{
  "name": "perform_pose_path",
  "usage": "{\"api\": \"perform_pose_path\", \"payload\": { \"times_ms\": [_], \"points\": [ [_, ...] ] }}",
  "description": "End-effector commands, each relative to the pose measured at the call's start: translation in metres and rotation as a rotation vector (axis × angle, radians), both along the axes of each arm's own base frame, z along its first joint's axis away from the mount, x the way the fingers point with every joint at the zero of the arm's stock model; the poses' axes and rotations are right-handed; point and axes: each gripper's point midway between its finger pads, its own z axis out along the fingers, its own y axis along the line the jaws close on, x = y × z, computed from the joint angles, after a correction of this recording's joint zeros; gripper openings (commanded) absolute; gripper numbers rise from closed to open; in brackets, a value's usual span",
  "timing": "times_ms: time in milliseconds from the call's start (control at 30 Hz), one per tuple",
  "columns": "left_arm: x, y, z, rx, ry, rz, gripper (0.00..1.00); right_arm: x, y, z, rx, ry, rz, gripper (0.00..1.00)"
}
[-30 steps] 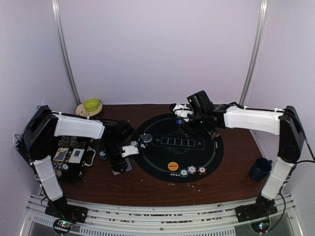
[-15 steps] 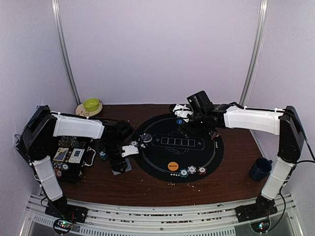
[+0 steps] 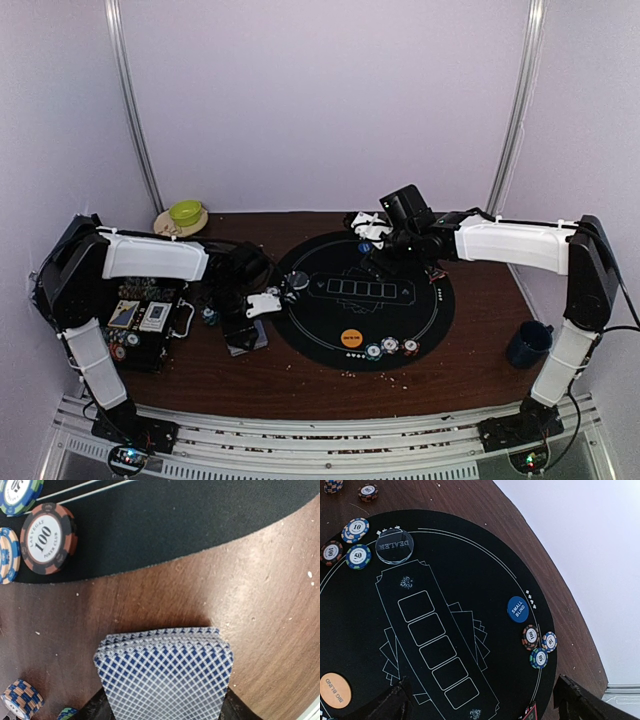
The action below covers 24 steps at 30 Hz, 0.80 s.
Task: Distribute texas hold em gaming equipment
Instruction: Pick up the face-down deck piles from the center of the board, then pass from the left arm to the right
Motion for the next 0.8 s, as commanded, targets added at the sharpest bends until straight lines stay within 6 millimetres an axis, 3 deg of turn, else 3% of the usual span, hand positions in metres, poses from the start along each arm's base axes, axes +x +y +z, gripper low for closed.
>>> {"api": "perform_pose_path", "payload": {
  "times_ms": [0, 267, 633, 767],
  "points": [
    [0.001, -0.01, 0.02, -0.048, -0.023, -0.009, 0.27, 0.001, 0.006, 0.014, 0.026, -0.015, 0.005, 1.0],
    [0.007, -0.013, 0.029, -0.067, -0.048, -0.007, 0.27, -0.009, 0.021, 0.006, 0.097, 0.063, 0.057, 1.0],
    [0.019, -0.022, 0.058, -0.123, -0.128, -0.02, 0.27, -0.049, 0.073, -0.023, 0.414, 0.492, 0.265, 0.98],
    [0.023, -0.027, 0.072, -0.15, -0.155, -0.025, 0.27, -0.059, 0.091, -0.034, 0.49, 0.658, 0.319, 0.92]
  ]
}}
